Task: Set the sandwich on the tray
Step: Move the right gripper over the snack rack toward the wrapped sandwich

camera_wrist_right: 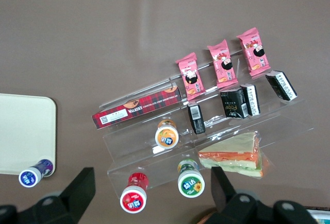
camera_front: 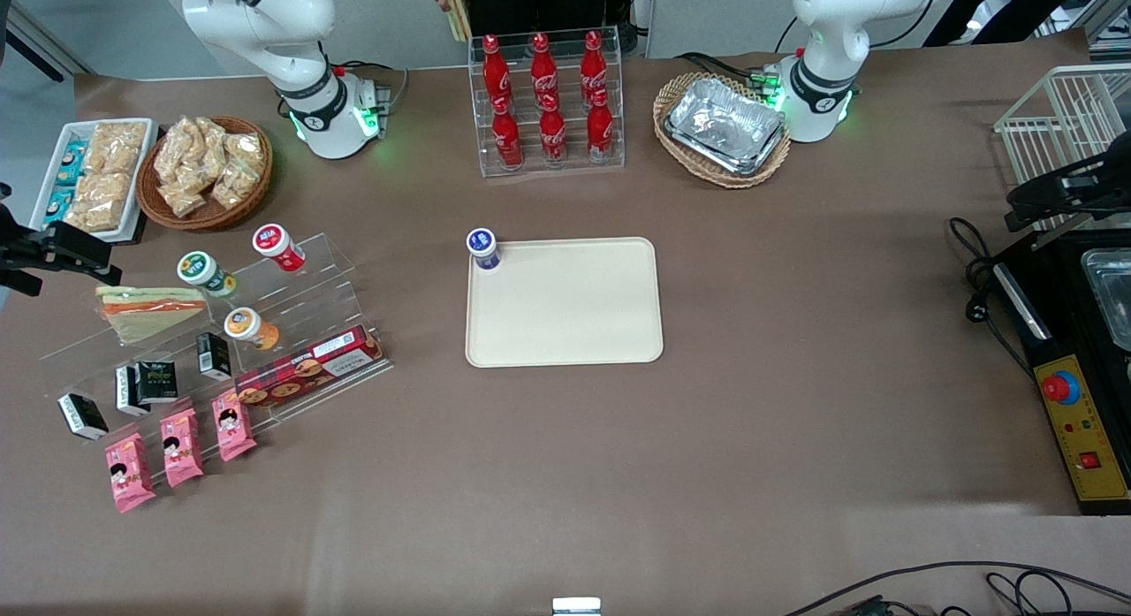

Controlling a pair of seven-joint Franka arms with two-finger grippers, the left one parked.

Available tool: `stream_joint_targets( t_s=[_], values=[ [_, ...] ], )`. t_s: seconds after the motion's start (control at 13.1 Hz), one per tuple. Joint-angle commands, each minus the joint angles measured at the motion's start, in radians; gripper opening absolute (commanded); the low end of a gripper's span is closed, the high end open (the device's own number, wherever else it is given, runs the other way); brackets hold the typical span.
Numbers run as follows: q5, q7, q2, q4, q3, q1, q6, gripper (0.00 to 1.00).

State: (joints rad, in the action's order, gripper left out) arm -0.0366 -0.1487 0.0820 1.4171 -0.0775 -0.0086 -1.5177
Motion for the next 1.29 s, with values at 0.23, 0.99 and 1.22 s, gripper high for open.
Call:
stream_joint_targets(
  t_s=[0.23, 0.99, 1.22],
  values=[
    [-0.028, 0.008, -0.008, -0.001, -0.005, -0.004, 0.03, 1.0],
    [-0.031, 0.233, -0.022, 0.0, -0.068, -0.013, 0.093, 1.0],
    [-0.029, 0.268, -0.021, -0.001, -0.085, -0.014, 0.093, 1.0]
  ],
)
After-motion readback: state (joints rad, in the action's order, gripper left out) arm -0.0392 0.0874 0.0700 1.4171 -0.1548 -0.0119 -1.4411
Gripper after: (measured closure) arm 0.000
